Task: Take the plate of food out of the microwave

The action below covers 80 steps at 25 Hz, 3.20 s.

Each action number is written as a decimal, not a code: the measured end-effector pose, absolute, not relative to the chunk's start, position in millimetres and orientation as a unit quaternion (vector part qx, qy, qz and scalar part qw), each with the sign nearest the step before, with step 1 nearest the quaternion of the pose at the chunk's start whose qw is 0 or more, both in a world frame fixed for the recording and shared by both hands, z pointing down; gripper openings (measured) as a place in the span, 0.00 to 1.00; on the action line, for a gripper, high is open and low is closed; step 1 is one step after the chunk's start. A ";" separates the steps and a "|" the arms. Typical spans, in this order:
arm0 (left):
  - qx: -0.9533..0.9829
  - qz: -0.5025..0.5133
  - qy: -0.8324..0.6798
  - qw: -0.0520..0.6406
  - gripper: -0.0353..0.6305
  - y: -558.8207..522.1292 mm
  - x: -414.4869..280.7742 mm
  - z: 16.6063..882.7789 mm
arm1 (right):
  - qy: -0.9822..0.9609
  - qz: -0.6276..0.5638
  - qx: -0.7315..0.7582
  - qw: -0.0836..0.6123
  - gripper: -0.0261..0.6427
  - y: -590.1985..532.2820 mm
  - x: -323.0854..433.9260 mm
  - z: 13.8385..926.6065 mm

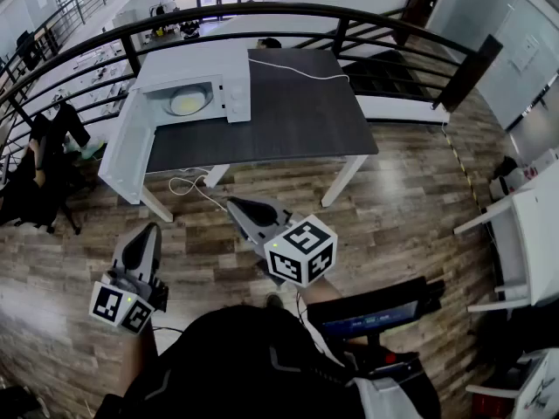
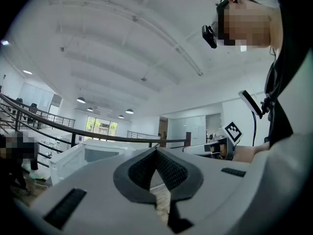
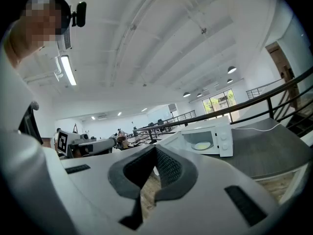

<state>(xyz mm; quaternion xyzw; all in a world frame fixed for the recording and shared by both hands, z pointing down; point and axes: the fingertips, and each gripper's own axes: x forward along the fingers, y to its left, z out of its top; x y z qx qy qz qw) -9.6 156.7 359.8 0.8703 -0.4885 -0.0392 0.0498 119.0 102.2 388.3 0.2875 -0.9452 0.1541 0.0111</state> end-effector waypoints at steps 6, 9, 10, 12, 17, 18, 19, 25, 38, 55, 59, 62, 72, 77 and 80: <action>0.872 -0.042 -0.484 0.057 0.06 161.2 -13.6 359.6 | -0.945 0.156 0.288 0.015 0.04 105.7 114.3 390.1; 0.872 -0.043 -0.484 0.057 0.06 160.7 -18.2 360.8 | -0.944 0.159 0.290 0.016 0.04 105.7 111.6 391.5; 0.872 -0.043 -0.484 0.056 0.06 160.4 -19.8 360.9 | -0.943 0.160 0.290 0.016 0.04 105.8 110.0 391.7; 0.872 -0.044 -0.485 0.057 0.06 159.6 -22.7 360.3 | -0.943 0.165 0.289 0.013 0.04 106.0 106.6 390.7; 0.872 -0.050 -0.483 0.057 0.06 158.7 -32.6 362.1 | -0.943 0.166 0.289 0.007 0.04 106.4 93.9 390.4; 0.873 -0.050 -0.482 0.057 0.06 158.6 -35.4 363.2 | -0.942 0.164 0.292 0.007 0.04 106.0 91.3 391.3; 0.874 -0.051 -0.481 0.058 0.06 158.3 -38.3 364.0 | -0.941 0.164 0.296 0.007 0.04 104.8 89.5 392.1; 0.873 -0.056 -0.481 0.059 0.06 157.5 -51.9 364.2 | -0.934 0.169 0.314 0.006 0.04 99.2 83.7 393.1; 0.895 -0.067 -0.437 0.061 0.06 154.8 -67.3 372.1 | -0.920 0.182 0.346 0.014 0.04 98.0 62.9 407.3; 0.879 -0.040 -0.474 0.030 0.06 81.1 -81.6 367.0 | -0.936 0.181 0.303 0.012 0.04 10.9 40.8 408.0; 0.880 -0.045 -0.473 0.024 0.06 50.1 -66.6 355.2 | -0.941 0.188 0.282 0.011 0.04 -17.8 43.6 408.7; 0.880 -0.051 -0.471 0.032 0.06 27.9 -55.8 351.1 | -0.942 0.190 0.276 0.010 0.04 -42.4 48.6 409.0; 0.853 -0.042 -0.519 0.038 0.06 -24.4 -47.7 365.7 | -0.954 0.189 0.232 0.013 0.04 -102.0 54.6 413.0; 0.841 -0.039 -0.538 0.032 0.06 -40.4 -42.8 365.0 | -0.958 0.189 0.215 0.011 0.04 -123.3 57.3 410.9; 0.836 -0.038 -0.547 0.031 0.06 -47.0 -41.3 365.4 | -0.960 0.185 0.209 0.014 0.04 -131.8 58.7 409.8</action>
